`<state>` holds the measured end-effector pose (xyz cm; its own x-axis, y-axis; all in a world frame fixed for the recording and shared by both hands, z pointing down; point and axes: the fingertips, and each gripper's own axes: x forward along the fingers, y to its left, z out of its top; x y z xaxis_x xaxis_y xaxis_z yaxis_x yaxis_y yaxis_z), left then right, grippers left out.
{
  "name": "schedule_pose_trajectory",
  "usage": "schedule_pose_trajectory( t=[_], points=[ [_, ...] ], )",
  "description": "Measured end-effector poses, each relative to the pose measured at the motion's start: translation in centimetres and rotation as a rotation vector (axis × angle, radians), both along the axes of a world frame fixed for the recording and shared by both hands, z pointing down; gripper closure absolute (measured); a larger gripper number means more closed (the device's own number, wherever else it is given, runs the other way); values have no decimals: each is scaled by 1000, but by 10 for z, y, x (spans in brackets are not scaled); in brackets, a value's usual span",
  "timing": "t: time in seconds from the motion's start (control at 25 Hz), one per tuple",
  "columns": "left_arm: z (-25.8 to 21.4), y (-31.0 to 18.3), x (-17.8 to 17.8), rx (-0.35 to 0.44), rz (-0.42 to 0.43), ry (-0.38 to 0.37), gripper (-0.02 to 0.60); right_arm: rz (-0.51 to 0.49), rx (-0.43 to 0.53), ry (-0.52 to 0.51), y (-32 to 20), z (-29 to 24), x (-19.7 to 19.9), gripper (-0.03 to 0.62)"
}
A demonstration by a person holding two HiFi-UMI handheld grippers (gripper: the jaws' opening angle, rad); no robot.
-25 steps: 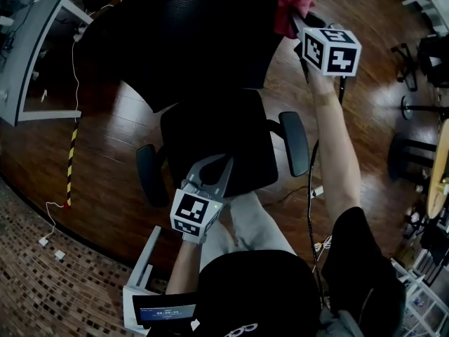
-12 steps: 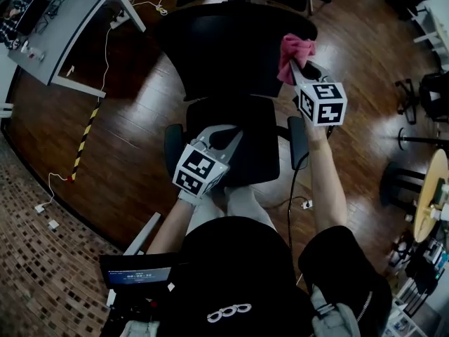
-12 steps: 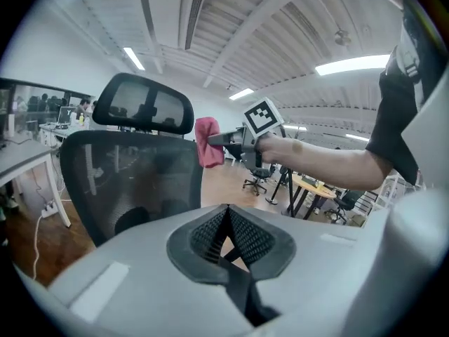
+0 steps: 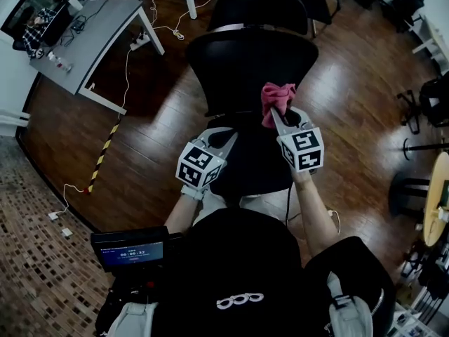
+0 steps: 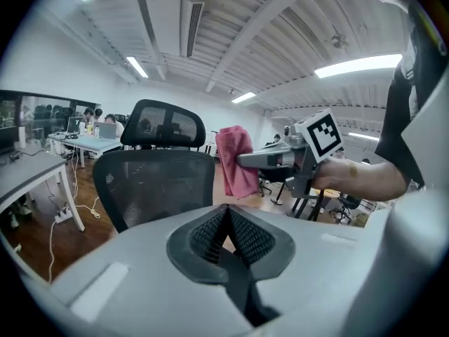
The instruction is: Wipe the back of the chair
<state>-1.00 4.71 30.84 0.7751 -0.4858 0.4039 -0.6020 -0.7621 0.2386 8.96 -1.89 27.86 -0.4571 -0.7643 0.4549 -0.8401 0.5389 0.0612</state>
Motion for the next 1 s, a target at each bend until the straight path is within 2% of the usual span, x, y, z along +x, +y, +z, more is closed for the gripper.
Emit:
schedule_pose_trajectory(
  t=[0.28, 0.72, 1.0],
  points=[
    [2, 9, -3, -19, 8, 19, 588, -117, 19, -71, 50, 20, -21, 548],
    [16, 19, -12, -34, -7, 9, 588, -86, -82, -110, 90, 67, -17, 548],
    [17, 18, -13, -40, -4, 5, 588, -77, -84, -126, 92, 68, -18, 548]
  ],
)
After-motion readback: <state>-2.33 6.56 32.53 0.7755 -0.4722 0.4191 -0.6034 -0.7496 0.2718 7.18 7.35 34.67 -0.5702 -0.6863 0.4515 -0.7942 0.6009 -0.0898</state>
